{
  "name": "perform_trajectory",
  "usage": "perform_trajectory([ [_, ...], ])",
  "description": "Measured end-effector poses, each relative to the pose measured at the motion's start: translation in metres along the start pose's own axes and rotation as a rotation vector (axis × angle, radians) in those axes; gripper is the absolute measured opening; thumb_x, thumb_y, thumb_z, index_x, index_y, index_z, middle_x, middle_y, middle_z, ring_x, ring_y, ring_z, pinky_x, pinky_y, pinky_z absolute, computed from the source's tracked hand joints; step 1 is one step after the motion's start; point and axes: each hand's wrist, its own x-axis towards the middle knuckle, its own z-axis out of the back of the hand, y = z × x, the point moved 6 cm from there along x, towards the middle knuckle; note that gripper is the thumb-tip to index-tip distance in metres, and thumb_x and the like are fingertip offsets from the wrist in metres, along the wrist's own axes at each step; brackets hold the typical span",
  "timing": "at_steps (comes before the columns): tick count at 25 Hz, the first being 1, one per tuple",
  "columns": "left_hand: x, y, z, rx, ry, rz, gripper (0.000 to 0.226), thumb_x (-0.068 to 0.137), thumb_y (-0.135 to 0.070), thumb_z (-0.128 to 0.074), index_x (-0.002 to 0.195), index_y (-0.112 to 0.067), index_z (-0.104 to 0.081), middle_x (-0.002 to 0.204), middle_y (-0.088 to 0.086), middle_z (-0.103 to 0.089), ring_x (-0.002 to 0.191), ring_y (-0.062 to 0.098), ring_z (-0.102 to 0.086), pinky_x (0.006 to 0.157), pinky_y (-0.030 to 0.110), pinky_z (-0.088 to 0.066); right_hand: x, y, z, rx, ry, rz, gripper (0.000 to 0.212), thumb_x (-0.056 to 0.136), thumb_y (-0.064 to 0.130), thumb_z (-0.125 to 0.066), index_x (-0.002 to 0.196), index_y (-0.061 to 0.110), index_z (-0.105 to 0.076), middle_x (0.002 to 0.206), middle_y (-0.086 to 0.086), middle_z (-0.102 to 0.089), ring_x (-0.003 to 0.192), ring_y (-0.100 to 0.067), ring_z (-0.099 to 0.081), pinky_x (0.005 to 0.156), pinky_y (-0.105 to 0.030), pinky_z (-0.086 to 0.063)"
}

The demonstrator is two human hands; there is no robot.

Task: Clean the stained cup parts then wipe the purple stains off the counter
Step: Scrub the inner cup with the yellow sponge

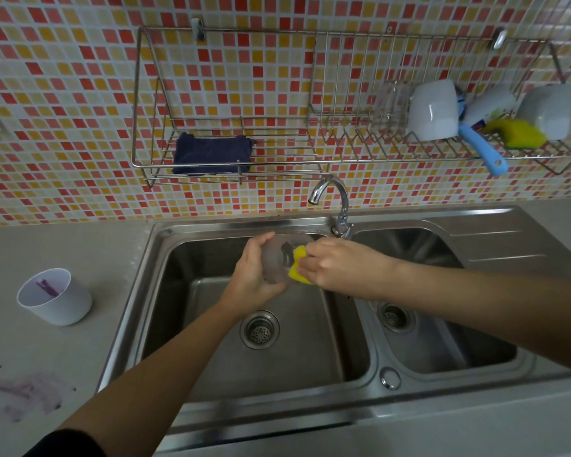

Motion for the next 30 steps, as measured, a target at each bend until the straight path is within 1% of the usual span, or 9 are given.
perform_trajectory([
  [5, 0.000, -0.003, -0.002, -0.027, 0.007, 0.014, 0.088, 0.060, -0.009, -0.085, 0.133, -0.004, -0.036, 0.127, 0.001, -0.044, 0.113, 0.010, -0.046, 0.086, -0.006, -0.027, 0.008, -0.001, -0.009, 0.310, -0.004, -0.070, 0.035, 0.064, -0.007, -0.050, 0.088, 0.015, -0.061, 0.085, -0.004, -0.067, 0.079, -0.023, -0.054, 0.072, -0.040, -0.049],
  [10, 0.000, 0.002, -0.003, 0.018, 0.037, 0.047, 0.087, 0.063, -0.010, -0.083, 0.135, -0.006, -0.033, 0.130, 0.004, -0.044, 0.114, 0.008, -0.045, 0.087, -0.006, -0.027, 0.002, -0.002, -0.009, 0.132, -0.146, 0.034, 0.041, 0.067, 0.000, -0.072, 0.105, 0.013, -0.065, 0.093, -0.001, -0.070, 0.081, -0.021, -0.058, 0.069, -0.032, -0.051],
  [13, 0.000, 0.012, 0.004, 0.113, 0.058, 0.066, 0.090, 0.065, -0.012, -0.081, 0.139, -0.008, -0.029, 0.137, 0.008, -0.037, 0.120, 0.013, -0.043, 0.093, 0.003, -0.028, -0.003, -0.010, 0.003, 0.090, -0.321, -0.011, 0.034, 0.072, 0.001, -0.064, 0.104, 0.014, -0.067, 0.102, -0.002, -0.070, 0.085, -0.024, -0.063, 0.069, -0.033, -0.055],
  [15, 0.000, 0.021, 0.015, 0.119, 0.029, 0.119, 0.090, 0.066, -0.014, -0.081, 0.139, -0.010, -0.029, 0.137, 0.005, -0.035, 0.119, 0.012, -0.043, 0.092, 0.008, -0.033, -0.007, -0.027, 0.023, 0.103, -0.470, -0.164, 0.044, 0.073, 0.000, -0.055, 0.113, 0.015, -0.063, 0.118, -0.006, -0.066, 0.092, -0.028, -0.065, 0.075, -0.037, -0.055],
  [17, -0.001, 0.024, 0.022, 0.106, 0.009, 0.144, 0.090, 0.066, -0.018, -0.082, 0.138, -0.013, -0.030, 0.136, 0.002, -0.036, 0.113, 0.004, -0.040, 0.082, -0.003, -0.033, 0.001, -0.059, 0.041, 0.255, -0.575, -0.361, 0.058, 0.070, -0.003, -0.067, 0.125, 0.013, -0.055, 0.128, -0.013, -0.057, 0.102, -0.033, -0.061, 0.082, -0.044, -0.052],
  [21, -0.001, 0.021, 0.028, 0.058, -0.009, 0.148, 0.090, 0.065, -0.024, -0.083, 0.137, -0.021, -0.029, 0.134, -0.006, -0.037, 0.111, 0.001, -0.042, 0.074, -0.002, -0.037, 0.041, -0.127, 0.059, 0.528, -0.697, -0.849, 0.057, 0.088, 0.031, -0.057, 0.138, 0.015, -0.035, 0.135, -0.020, -0.033, 0.121, -0.033, -0.039, 0.100, -0.043, -0.038],
  [24, -0.002, 0.019, 0.037, 0.012, -0.055, 0.153, 0.091, 0.064, -0.025, -0.083, 0.138, -0.021, -0.029, 0.134, -0.007, -0.037, 0.116, 0.002, -0.042, 0.079, 0.002, -0.039, 0.084, -0.156, 0.042, 0.663, -0.490, -1.036, 0.061, 0.094, 0.036, -0.040, 0.145, 0.012, -0.018, 0.147, -0.020, -0.011, 0.132, -0.038, -0.022, 0.109, -0.045, -0.024],
  [27, -0.011, 0.023, 0.047, 0.005, -0.082, 0.153, 0.092, 0.062, -0.026, -0.084, 0.137, -0.021, -0.032, 0.134, -0.006, -0.039, 0.118, 0.004, -0.044, 0.083, 0.004, -0.039, 0.121, -0.172, 0.023, 0.731, -0.149, -1.022, 0.065, 0.097, 0.032, -0.034, 0.148, 0.011, 0.001, 0.155, -0.015, 0.013, 0.141, -0.039, -0.002, 0.115, -0.044, -0.011],
  [30, -0.020, 0.027, 0.055, 0.006, -0.082, 0.153, 0.092, 0.060, -0.026, -0.086, 0.134, -0.024, -0.032, 0.131, -0.008, -0.040, 0.111, -0.003, -0.047, 0.079, 0.000, -0.041, 0.138, -0.178, 0.005, 0.912, 0.179, -0.973, 0.067, 0.099, 0.032, -0.030, 0.147, 0.010, 0.011, 0.156, -0.010, 0.019, 0.143, -0.035, 0.009, 0.116, -0.042, -0.004],
])
